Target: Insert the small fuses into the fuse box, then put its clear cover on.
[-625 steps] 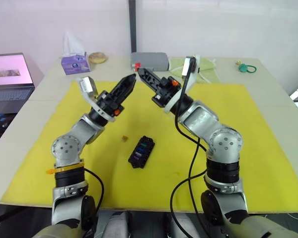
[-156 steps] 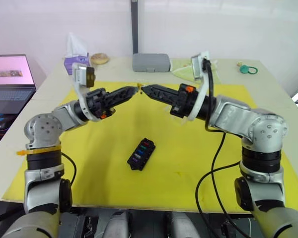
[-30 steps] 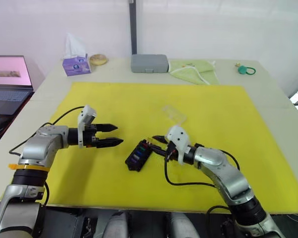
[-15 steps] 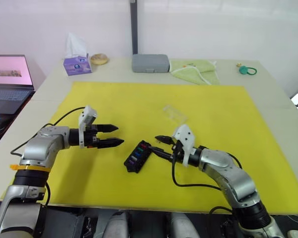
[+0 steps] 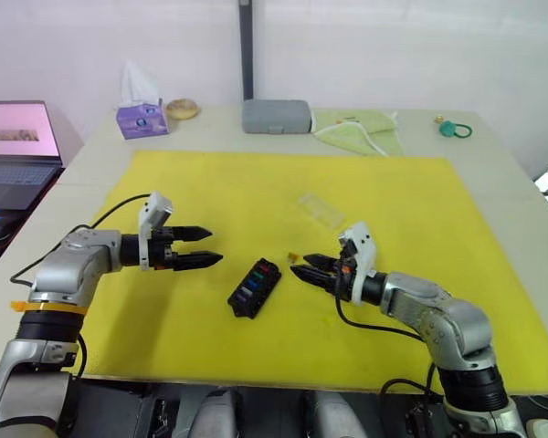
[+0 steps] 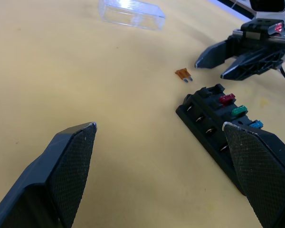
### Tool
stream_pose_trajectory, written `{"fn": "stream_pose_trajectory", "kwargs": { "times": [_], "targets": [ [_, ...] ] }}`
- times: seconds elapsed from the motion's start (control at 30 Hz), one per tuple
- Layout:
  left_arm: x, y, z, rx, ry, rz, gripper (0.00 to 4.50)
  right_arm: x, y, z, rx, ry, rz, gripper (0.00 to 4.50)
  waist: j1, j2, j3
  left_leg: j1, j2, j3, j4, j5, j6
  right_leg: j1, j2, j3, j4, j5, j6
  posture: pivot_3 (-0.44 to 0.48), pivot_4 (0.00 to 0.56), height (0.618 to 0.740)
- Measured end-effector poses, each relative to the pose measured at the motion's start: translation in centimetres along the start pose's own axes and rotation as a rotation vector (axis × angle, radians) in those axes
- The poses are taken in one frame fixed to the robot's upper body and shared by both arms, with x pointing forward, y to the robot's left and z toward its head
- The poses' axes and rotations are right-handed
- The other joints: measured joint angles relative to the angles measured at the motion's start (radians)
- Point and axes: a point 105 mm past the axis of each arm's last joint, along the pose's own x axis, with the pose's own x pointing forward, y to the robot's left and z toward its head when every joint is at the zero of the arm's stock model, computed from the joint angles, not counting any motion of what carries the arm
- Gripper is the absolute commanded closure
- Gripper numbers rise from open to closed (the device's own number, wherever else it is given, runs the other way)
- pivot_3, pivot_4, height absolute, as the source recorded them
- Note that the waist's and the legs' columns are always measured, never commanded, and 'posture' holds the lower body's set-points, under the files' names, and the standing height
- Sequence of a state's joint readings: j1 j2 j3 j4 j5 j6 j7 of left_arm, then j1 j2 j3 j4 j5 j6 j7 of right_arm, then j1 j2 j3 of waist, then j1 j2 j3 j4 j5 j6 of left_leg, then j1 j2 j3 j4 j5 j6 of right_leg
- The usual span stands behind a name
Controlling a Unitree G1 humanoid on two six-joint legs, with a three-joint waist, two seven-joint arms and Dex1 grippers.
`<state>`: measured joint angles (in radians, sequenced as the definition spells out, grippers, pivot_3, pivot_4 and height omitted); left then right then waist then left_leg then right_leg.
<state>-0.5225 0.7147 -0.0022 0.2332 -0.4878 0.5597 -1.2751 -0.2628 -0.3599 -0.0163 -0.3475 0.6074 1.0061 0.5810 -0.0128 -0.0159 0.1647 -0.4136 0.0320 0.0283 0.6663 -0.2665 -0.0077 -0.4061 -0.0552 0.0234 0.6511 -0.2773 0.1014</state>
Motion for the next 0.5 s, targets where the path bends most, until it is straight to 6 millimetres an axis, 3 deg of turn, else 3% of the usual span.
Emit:
{"fn": "stream_pose_trajectory", "kwargs": {
  "times": [0.23,0.5],
  "targets": [
    [0.1,-0.1,0.0,0.003,-0.001,0.000,0.00,1.1,-0.7,0.4,0.115,-0.009,-0.025,2.09,-0.003,0.000,0.000,0.000,0.000,0.000,0.000,0.000,0.000,0.000,0.001,0.000,0.000,0.000,0.000,0.000,0.150,0.737],
    [0.2,-0.1,-0.1,0.000,-0.001,0.002,0.00,1.0,-1.5,0.5,0.154,-0.010,-0.058,2.09,-0.001,0.000,0.000,0.000,0.000,0.000,0.000,0.000,0.000,0.000,0.000,0.000,0.000,0.000,0.000,0.000,0.150,0.737]
  ]
}}
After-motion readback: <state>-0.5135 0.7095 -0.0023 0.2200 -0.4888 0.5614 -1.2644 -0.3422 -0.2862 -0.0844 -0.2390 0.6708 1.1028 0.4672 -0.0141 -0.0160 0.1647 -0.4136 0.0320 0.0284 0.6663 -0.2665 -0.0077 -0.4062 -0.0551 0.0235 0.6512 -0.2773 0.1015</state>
